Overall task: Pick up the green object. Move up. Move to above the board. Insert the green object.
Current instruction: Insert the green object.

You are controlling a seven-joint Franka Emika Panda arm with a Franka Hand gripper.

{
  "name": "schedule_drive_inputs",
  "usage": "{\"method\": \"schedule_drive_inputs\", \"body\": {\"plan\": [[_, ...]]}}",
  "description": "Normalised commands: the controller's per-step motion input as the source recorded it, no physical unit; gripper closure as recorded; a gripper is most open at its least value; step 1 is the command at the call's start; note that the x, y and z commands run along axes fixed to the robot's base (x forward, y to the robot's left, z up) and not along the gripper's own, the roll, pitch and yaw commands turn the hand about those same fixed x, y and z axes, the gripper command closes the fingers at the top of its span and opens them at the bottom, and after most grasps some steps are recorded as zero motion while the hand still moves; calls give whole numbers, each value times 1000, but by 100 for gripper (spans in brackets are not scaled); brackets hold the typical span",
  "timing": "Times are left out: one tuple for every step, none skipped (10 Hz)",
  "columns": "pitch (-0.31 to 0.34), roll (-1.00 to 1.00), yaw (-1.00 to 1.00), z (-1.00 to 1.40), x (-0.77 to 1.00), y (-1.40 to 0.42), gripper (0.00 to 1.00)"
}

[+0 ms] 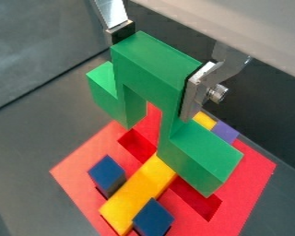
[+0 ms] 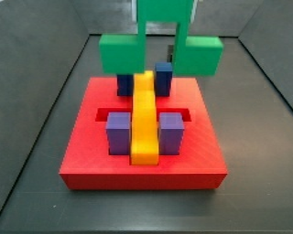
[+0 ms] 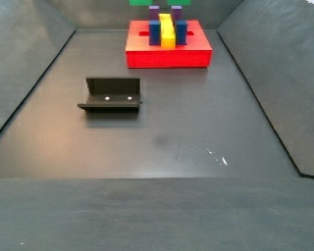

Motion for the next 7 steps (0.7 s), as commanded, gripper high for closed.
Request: {"method": "schedule_drive_inputs", "body": {"plan": [[-104,0,66,-346,-137,-117,100],[-114,-29,34,-320,-91,-100,100],[-123,-74,9,-277,-51,-26,100],[-154,-91,11,-283,-77,0,100],[-223,-69,114,-311,-166,0,100],[-223,-53,183,-271,-89,-23,100],[-191,-36,180,-226,-71,0,100]]}}
